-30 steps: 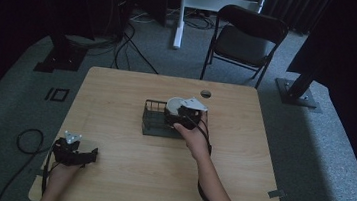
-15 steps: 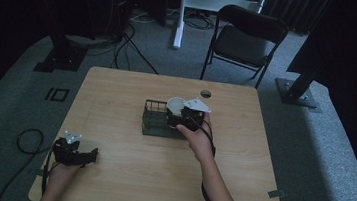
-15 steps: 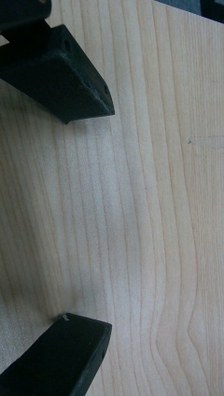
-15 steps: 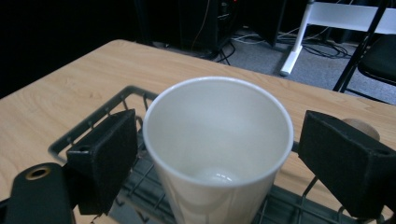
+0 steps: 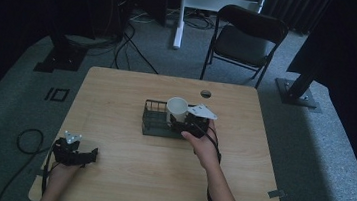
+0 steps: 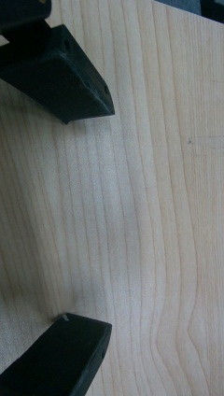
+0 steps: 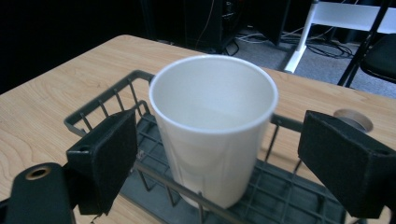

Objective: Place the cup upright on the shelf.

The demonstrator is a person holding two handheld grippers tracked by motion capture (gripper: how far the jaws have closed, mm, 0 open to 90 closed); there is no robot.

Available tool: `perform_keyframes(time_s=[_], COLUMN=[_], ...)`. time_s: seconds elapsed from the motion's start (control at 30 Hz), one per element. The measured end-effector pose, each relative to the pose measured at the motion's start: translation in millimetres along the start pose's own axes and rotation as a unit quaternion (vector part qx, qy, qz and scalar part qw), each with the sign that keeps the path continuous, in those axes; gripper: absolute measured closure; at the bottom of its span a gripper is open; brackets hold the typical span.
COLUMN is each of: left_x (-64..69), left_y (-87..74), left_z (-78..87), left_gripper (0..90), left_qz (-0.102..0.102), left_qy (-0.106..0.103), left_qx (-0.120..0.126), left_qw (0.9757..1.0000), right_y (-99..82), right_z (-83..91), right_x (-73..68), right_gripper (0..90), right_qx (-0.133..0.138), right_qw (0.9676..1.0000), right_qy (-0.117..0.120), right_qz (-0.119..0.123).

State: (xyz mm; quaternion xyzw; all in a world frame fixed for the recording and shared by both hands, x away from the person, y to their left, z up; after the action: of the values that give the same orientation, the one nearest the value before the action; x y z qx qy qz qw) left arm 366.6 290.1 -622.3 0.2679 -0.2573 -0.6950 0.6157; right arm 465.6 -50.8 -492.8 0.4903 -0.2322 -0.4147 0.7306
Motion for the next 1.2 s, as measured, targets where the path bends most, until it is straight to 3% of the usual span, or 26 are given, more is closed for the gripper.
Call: perform_keyframes(time_s=[0.6,1.2], left_x=[0.0,-0.1], left_y=[-0.1,-0.1], left_z=[0.0,0.0], left_gripper=[0.9,0.9], left_qz=[0.0,0.0], left_qy=[0.0,0.0], left_qx=[0.0,0.0], left_qw=[1.0,1.0], right_y=[-23.3,-64.4], right_z=[29.5,53.8], right_x=[24.1,57.1], right_gripper=[12.1,12.1], right_qx=[-0.004,-0.019], right_qw=[0.9997,0.9986], right_qy=[-0.023,-0.048], right_qz=[0.012,-0.011])
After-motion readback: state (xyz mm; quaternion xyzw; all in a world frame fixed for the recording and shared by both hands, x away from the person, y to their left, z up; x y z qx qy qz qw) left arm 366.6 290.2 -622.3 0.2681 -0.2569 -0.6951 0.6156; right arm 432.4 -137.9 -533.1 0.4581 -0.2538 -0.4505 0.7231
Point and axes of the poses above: each handheld gripper's, and its own axes: z roughly backward along the jaws, y roughly out of its top, x roughly to its right, the point moved 10 cm from there along -z, roughly forward along the jaws, and after that the axes turned 4 degrees about y, right-handed, at the moved point
